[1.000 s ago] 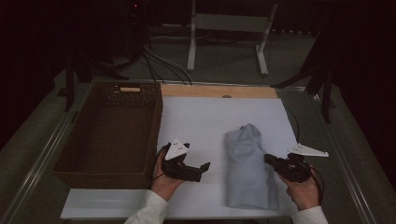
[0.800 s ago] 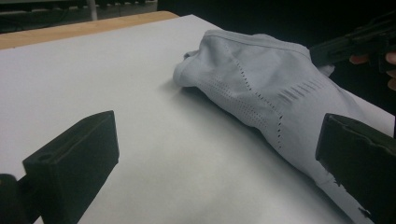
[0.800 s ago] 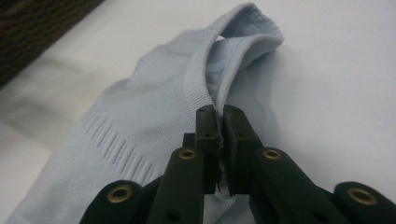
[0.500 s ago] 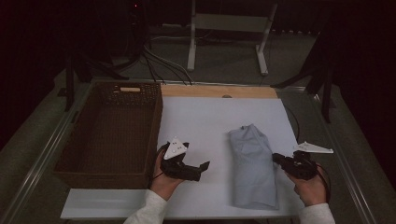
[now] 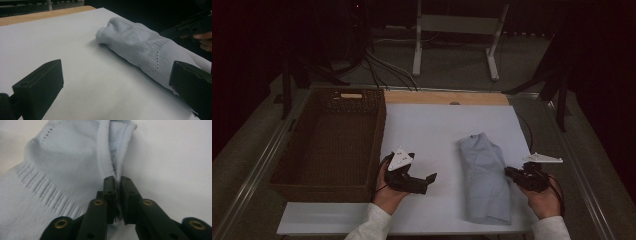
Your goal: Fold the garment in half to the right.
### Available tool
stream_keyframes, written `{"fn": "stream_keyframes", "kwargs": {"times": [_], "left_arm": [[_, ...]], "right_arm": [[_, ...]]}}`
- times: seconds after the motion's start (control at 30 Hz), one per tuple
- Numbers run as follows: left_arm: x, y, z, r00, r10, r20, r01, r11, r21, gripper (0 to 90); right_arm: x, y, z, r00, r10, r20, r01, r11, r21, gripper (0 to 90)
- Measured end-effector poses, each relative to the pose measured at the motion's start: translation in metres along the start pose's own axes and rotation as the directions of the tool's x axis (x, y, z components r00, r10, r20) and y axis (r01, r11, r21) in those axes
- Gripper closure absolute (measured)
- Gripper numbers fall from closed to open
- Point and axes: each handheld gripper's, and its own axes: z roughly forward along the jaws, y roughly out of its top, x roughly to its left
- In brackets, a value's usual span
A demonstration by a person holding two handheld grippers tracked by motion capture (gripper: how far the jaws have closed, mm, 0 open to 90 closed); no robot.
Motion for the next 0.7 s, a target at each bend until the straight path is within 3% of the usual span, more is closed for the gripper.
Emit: {"fn": "stream_keyframes", "kwargs": {"times": [0.2, 0.23, 0.33, 0.37, 0.43, 0.5, 0.7], "left_arm": [[0.000, 0.000, 0.000, 1.0000, 0.000, 0.000, 0.000, 1.0000, 0.001, 0.2], [0.000, 0.000, 0.000, 1.0000, 0.000, 0.000, 0.000, 1.0000, 0.000, 0.3], [0.000, 0.000, 0.000, 1.0000, -0.002, 0.000, 0.002, 1.0000, -0.003, 0.3], [0.000, 0.000, 0.000, 1.0000, -0.003, -0.002, 0.003, 1.0000, -0.004, 0.3], [0.000, 0.000, -0.001, 1.0000, -0.004, -0.002, 0.004, 1.0000, -0.004, 0.3], [0.000, 0.000, -0.001, 1.0000, -0.007, -0.003, 0.007, 1.0000, -0.005, 0.3], [0.000, 0.000, 0.000, 1.0000, -0.008, -0.004, 0.008, 1.0000, -0.006, 0.2]], "right_arm": [[0.002, -0.002, 0.003, 0.9995, -0.004, 0.032, 0.004, 1.000, 0.009, 71.4], [0.003, -0.002, 0.004, 0.9977, -0.004, 0.068, 0.003, 1.000, 0.014, 62.1], [0.002, -0.002, 0.003, 0.9959, 0.008, 0.090, -0.009, 1.000, 0.010, 54.9], [0.002, -0.002, 0.001, 0.9945, 0.014, 0.104, -0.014, 1.000, -0.005, 46.3], [0.002, -0.002, 0.000, 0.9942, 0.018, 0.106, -0.017, 1.000, -0.011, 43.8], [0.003, -0.002, -0.006, 0.9941, 0.034, 0.103, -0.030, 0.999, -0.044, 34.6], [0.012, -0.003, -0.021, 0.9954, 0.024, 0.093, -0.015, 0.995, -0.099, 30.8]]}}
